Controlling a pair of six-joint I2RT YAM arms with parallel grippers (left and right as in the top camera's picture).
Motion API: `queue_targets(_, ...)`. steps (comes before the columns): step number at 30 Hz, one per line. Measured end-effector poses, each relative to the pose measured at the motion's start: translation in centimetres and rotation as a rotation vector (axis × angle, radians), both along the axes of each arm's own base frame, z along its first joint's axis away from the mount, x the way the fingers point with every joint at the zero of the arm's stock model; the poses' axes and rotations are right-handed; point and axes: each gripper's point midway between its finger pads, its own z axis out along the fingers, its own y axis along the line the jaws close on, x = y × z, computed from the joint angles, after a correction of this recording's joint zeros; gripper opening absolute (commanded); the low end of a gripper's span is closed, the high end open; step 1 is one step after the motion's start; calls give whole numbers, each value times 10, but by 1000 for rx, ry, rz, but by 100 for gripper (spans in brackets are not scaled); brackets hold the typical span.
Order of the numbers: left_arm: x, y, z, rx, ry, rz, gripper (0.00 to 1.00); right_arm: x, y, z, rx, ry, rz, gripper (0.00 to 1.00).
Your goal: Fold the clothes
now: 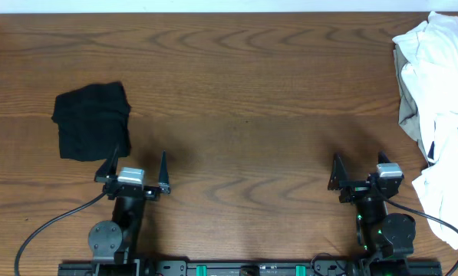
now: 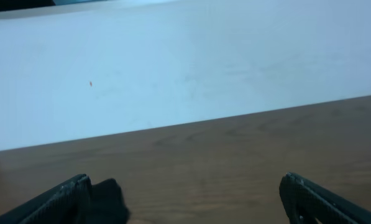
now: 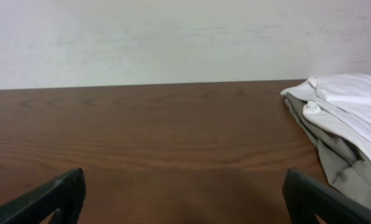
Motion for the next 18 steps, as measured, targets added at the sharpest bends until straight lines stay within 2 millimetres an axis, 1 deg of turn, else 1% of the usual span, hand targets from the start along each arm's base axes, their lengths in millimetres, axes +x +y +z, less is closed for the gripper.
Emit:
queue_targets(3, 1, 1, -13, 11, 38, 9, 98, 0, 0, 0, 0, 0, 0, 99)
queue_targets(7, 1, 4, -41, 21, 153, 21, 98, 0, 0, 0, 0, 1, 0, 99)
queue_targets(18, 1, 6, -41, 4, 162, 38, 98, 0, 0, 0, 0, 0, 0, 99)
